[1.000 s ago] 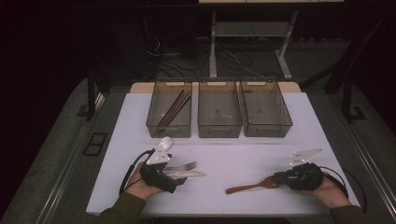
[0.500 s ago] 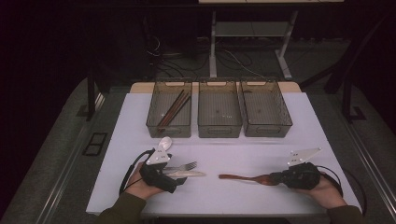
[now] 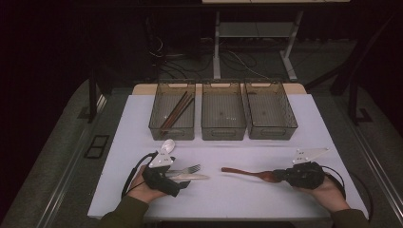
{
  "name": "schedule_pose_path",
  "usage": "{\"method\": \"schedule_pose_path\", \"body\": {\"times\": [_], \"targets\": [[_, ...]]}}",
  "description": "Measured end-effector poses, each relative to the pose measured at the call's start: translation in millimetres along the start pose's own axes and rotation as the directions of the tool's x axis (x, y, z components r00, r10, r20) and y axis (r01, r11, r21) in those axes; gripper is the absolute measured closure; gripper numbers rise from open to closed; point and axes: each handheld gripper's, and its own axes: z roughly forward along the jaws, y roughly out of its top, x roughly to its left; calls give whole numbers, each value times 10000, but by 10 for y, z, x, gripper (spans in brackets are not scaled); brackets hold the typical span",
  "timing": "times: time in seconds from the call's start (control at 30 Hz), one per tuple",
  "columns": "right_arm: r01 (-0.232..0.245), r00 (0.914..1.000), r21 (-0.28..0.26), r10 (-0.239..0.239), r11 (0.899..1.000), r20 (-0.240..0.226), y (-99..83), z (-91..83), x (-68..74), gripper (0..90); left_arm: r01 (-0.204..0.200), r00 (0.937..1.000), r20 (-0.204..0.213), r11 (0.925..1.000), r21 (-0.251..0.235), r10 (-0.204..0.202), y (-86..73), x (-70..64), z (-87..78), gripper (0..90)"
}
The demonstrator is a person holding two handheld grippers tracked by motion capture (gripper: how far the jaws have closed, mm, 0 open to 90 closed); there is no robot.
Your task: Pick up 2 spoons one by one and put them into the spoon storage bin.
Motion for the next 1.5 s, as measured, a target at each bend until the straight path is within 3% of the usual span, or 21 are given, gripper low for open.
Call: {"method": "schedule_pose_path", "body": {"times": [0.33,0.57,0.8,1.0,1.13,1.37,1.5], "targets": [[-401,9967,-525,437,9978,691,102,-60,-50,848,-1,10000,2,9999,-117,1,1,0,-5,0],[-697,9932,-864,772,9938,867,216,-87,-72,847,32,10000,-10,9998,-181,-32,2,-3,-11,0],[-767,9912,-1252,892,9892,980,392,-125,-74,847,99,10000,9,9998,-192,-99,1,1,-6,0],[-867,9850,-1593,1085,9834,1339,583,-125,-91,848,121,9999,-7,9997,-227,-122,4,-5,-5,0],[-834,9773,-1712,1142,9817,1786,748,-64,-112,848,133,9999,7,9996,-234,-133,4,1,-4,0],[-1013,9662,-1910,1423,9763,2150,1032,127,-185,847,206,9998,30,9992,-345,-205,1,-5,-9,0],[-976,9568,-1693,1393,9807,2551,1199,255,-233,847,246,9997,71,9988,-414,-244,2,-5,-8,0]]}}
